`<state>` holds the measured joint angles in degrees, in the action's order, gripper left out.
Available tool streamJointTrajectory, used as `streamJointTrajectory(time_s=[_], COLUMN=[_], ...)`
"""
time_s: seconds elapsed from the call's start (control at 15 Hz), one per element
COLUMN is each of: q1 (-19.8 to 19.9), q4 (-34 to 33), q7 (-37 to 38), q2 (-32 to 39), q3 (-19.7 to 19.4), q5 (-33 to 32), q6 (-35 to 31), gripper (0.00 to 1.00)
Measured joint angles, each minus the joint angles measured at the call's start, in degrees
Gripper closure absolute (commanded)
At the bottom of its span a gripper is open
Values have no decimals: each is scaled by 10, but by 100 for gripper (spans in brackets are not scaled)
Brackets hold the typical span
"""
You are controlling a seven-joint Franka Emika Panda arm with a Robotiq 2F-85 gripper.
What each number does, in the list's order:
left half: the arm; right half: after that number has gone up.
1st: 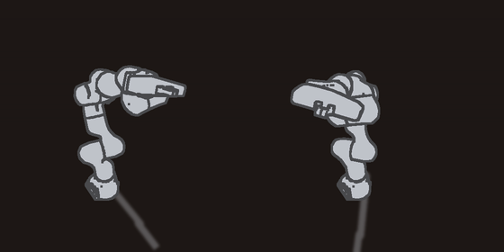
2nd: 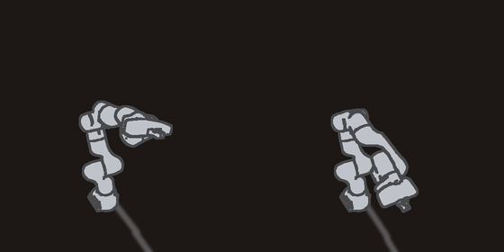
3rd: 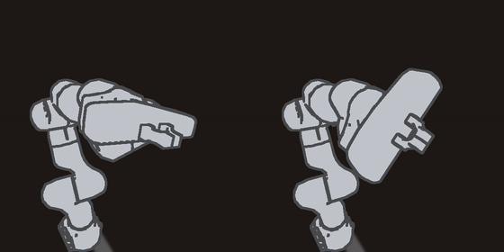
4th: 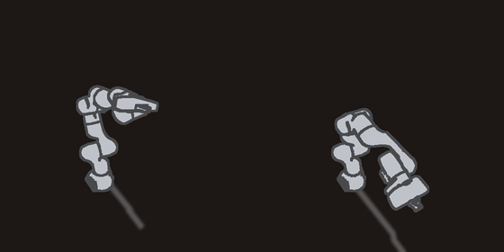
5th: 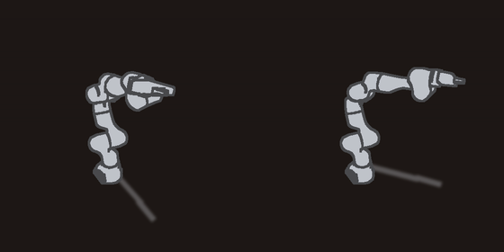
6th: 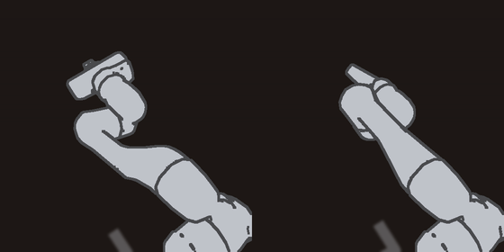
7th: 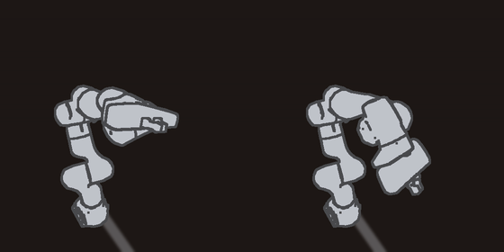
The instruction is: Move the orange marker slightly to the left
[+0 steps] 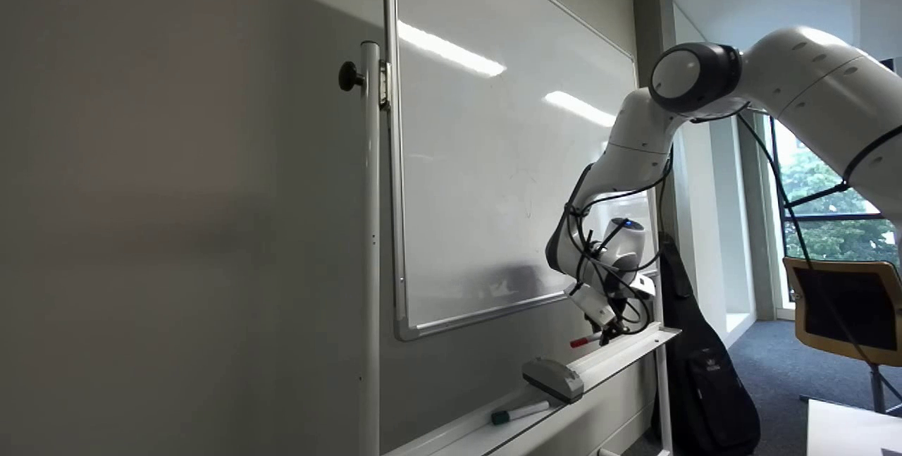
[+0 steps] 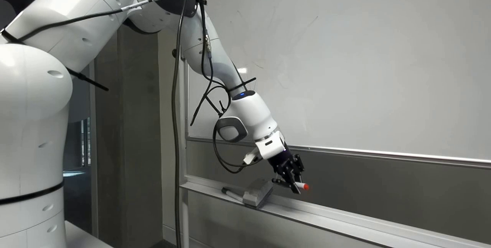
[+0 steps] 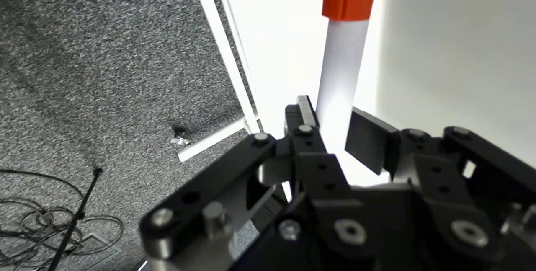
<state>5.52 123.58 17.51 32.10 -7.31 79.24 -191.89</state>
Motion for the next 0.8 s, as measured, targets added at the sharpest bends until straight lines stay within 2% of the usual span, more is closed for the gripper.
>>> streamJointTrajectory(time_s=[0.13, 0.4, 0.8], q1=[4, 15, 25], q4=[-28, -36, -32], q7=[15, 42, 46], q2=[2, 9, 22], q3=[18, 39, 45], q5=[1, 2, 1], q6=[-10, -23, -15], gripper=[95, 95, 95])
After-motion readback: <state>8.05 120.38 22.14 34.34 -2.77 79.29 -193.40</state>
